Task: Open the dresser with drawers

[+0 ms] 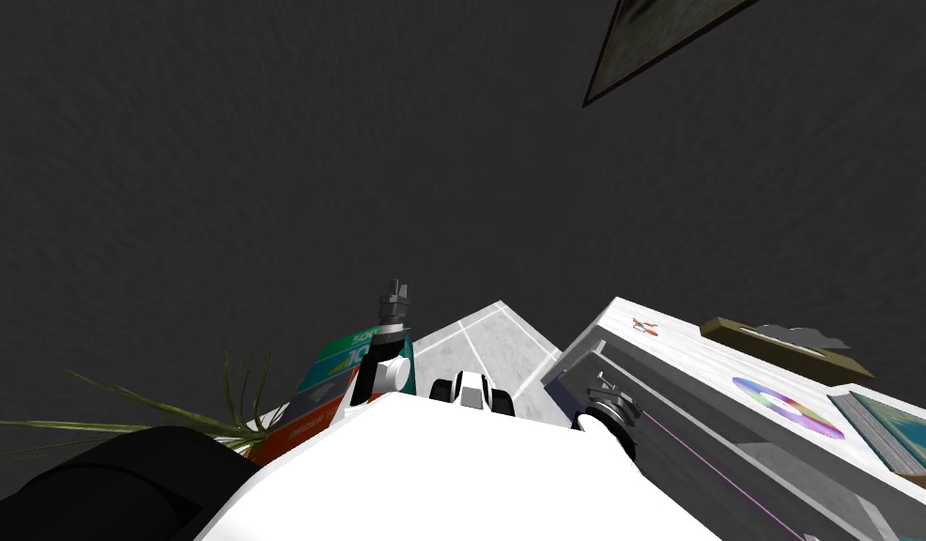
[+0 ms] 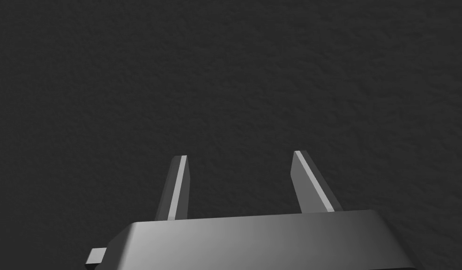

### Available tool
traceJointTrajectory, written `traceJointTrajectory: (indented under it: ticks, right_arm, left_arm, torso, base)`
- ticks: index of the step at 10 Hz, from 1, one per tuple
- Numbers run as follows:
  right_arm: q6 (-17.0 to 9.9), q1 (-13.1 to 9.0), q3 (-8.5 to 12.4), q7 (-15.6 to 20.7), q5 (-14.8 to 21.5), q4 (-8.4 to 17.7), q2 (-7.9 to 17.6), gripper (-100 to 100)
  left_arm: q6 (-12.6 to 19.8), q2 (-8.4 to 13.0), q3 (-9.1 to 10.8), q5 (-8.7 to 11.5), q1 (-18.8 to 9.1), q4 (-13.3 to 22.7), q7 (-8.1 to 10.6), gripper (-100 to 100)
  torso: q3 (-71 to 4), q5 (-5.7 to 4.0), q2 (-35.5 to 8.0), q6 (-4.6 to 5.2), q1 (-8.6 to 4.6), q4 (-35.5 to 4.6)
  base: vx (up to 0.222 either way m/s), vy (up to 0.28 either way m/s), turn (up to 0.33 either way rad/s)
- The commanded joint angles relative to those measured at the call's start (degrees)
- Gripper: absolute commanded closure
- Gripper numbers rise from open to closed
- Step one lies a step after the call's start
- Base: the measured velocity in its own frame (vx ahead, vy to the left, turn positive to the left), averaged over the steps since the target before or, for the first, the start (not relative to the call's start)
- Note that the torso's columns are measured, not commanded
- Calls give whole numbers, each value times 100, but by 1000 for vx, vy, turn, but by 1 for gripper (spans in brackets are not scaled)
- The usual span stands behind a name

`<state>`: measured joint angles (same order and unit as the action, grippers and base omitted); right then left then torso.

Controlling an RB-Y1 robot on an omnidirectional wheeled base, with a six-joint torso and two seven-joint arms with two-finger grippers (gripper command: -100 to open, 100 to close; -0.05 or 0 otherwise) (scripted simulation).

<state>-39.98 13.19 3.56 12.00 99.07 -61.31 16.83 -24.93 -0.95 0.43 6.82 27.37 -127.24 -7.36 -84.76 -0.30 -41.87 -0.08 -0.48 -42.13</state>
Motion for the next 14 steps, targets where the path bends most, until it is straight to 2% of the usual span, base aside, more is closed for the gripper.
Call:
traceJointTrajectory:
  ticks: [1,3,4,5,6,7,8,11,13,14]
  right_arm:
    - [-80,374,-253,168,259,-445,-358,100]
    - [-154,655,-458,285,480,-815,-634,100]
    - [-133,658,-455,265,484,-903,-518,-100]
    - [-3,760,-483,427,457,-1102,-530,-100]
    - [-3,760,-483,427,457,-1157,-530,-100]
    - [127,862,-510,589,430,-1394,-543,-100]
    - [258,964,-537,751,403,-1550,-556,-100]
    - [388,1066,-564,913,377,-1920,-568,-100]
    - [649,1270,-619,1237,323,-2330,-593,-100]
    - [649,1270,-619,1237,323,-2429,-593,-100]
  left_arm:
    - [0,0,0,0,0,0,0,0]
    - [0,0,0,0,0,0,0,0]
    - [0,0,0,0,0,0,0,0]
    - [0,0,1,0,1,0,0,0]
    - [0,0,1,0,1,0,0,0]
    - [0,0,0,0,0,0,0,0]
    - [0,0,0,0,0,0,0,0]
    - [0,0,0,0,0,0,0,0]
    - [0,0,0,0,0,0,0,0]
    - [0,0,0,0,0,0,0,0]
  torso:
    - [7,-16,-6,4,-4,8]
    - [13,-33,-7,5,-15,16]
    - [13,-46,0,-3,-21,20]
    - [8,-11,-10,3,0,5]
    - [10,17,-19,6,34,-6]
    - [16,26,-33,2,48,-12]
    - [22,31,-45,9,51,-16]
    - [21,30,-45,11,46,-16]
    - [19,31,-42,10,49,-15]
    - [15,31,-34,10,49,-13]
  base:
    - [36,-43,-151]
    - [46,-45,-149]
    - [38,-14,-228]
    - [71,-1,-251]
    - [59,5,-90]
    - [49,1,-182]
    - [62,3,-215]
    - [43,1,-140]
    - [54,8,-212]
    - [53,11,-100]
